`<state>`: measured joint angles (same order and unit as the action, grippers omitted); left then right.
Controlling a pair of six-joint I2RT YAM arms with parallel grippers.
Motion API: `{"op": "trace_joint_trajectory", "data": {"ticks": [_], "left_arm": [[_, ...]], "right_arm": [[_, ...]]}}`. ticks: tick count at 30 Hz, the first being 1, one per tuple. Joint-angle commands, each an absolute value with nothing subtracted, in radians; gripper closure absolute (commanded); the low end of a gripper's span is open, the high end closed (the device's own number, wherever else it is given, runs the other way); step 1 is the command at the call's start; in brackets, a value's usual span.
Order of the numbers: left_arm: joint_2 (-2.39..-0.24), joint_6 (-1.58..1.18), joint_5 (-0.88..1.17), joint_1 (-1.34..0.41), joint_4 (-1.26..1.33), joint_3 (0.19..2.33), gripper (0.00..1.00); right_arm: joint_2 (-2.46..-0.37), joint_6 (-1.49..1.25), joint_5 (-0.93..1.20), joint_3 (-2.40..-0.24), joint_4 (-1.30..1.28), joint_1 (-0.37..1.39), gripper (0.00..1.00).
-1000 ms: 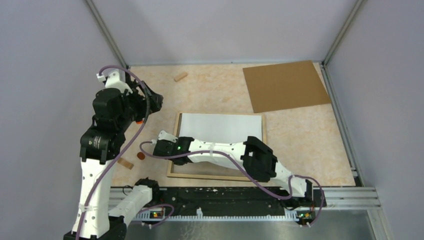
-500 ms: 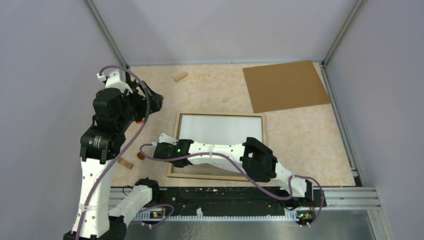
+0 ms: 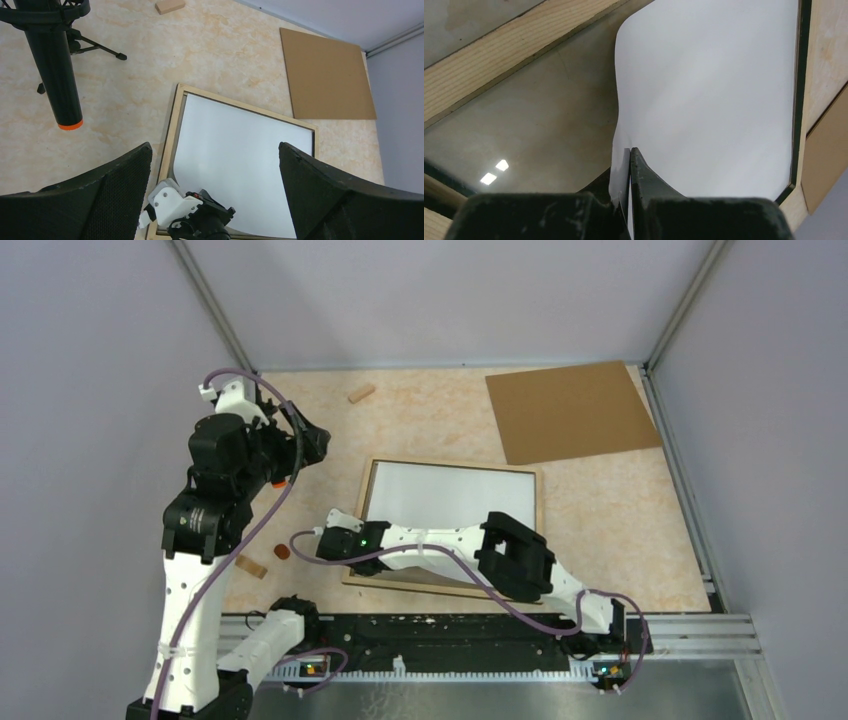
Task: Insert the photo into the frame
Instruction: Turn over the photo from the photo frame.
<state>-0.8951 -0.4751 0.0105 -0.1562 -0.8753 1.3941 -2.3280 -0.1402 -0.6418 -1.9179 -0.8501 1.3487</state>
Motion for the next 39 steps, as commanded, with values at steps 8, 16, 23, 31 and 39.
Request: {"op": "trace_joint_trajectory", "data": {"ticks": [8, 16, 23, 31, 39], "left_arm": [[-0.889, -0.457, 0.009, -0.161, -0.83, 1.401, 0.01], [-0.888, -0.452, 0.009, -0.161, -0.829, 1.392, 0.02], [-0.892, -0.453, 0.016, -0.161, -0.824, 1.381, 0.01], [-0.899, -0.463, 0.042, -0.161, -0.821, 1.381, 0.01], [-0.904, -0.471, 0.052, -0.16, -0.819, 1.381, 0.02]], "right_arm": [[-2.277, -0.033, -0.71, -1.892, -0.763, 1.334, 0.96], [-2.279, -0.006, -0.723, -1.895, -0.774, 1.33, 0.54], [-2.187, -0.034, -0.573, -1.859, -0.843, 1.323, 0.18], [-2.057, -0.017, -0.209, -1.693, -0.699, 1.263, 0.08], [-2.021, -0.006, -0.122, -1.645, -0.627, 1.235, 0.05]]}}
